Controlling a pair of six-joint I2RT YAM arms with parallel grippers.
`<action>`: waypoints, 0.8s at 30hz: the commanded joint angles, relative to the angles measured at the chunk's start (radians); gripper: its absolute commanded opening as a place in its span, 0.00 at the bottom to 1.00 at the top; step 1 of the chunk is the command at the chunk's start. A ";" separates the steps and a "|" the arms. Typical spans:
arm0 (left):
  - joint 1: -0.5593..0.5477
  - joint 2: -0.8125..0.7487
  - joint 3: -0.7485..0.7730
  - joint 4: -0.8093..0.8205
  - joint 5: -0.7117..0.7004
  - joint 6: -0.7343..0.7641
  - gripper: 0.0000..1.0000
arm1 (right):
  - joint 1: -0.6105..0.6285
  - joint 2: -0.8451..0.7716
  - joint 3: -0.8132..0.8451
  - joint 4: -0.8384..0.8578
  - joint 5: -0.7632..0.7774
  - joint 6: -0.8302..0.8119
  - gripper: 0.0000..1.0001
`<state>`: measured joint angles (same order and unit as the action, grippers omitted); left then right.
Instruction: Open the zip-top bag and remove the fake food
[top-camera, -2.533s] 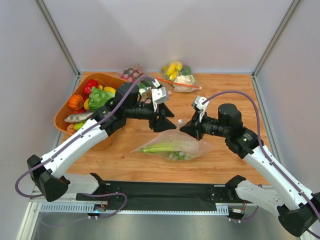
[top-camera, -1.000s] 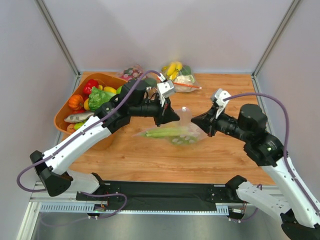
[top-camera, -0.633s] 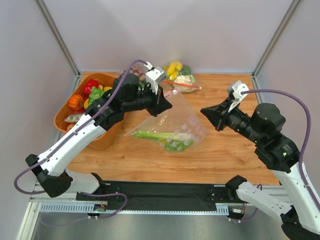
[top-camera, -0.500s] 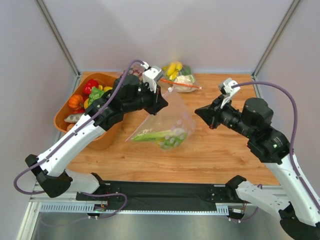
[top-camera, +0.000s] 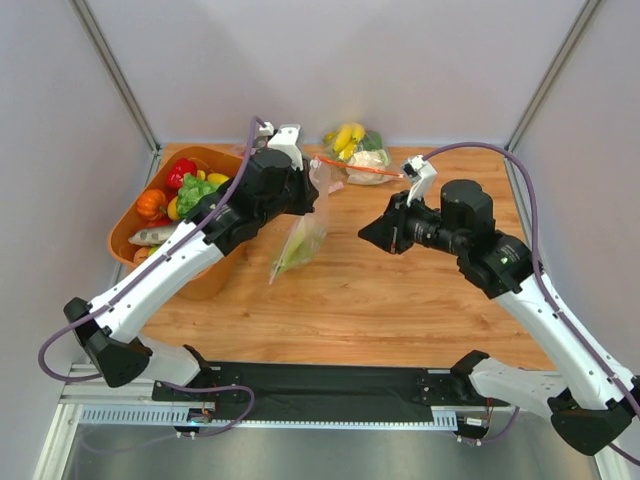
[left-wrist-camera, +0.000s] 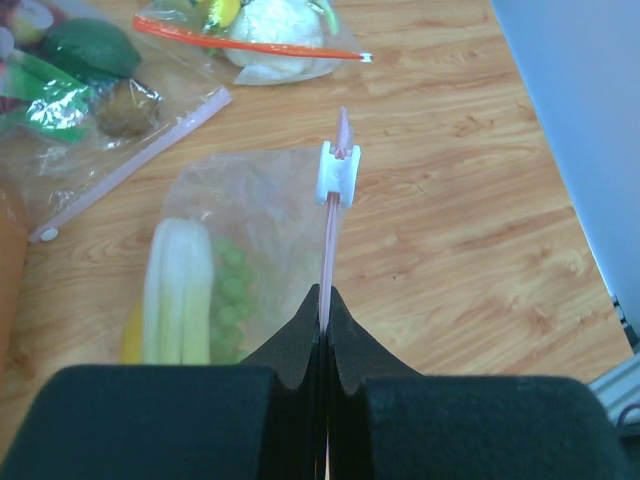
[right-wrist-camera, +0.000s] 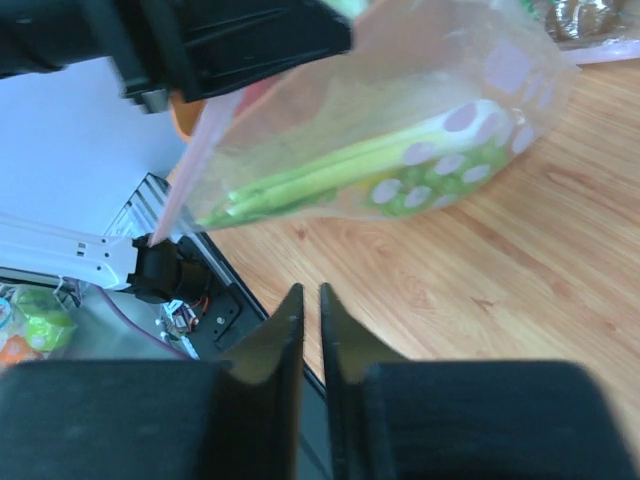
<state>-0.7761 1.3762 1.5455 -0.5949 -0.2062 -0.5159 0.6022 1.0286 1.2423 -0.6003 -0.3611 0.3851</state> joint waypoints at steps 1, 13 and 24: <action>0.000 0.038 -0.001 0.069 -0.082 -0.104 0.00 | 0.056 0.027 0.029 0.063 0.045 0.061 0.16; -0.055 0.171 0.056 0.018 -0.274 -0.179 0.00 | 0.264 0.154 0.029 0.122 0.302 0.101 0.63; -0.072 0.178 0.077 -0.008 -0.299 -0.202 0.00 | 0.341 0.266 0.014 0.050 0.617 0.040 0.53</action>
<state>-0.8410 1.5909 1.6054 -0.6231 -0.4763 -0.6987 0.9360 1.2942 1.2461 -0.5453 0.1131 0.4450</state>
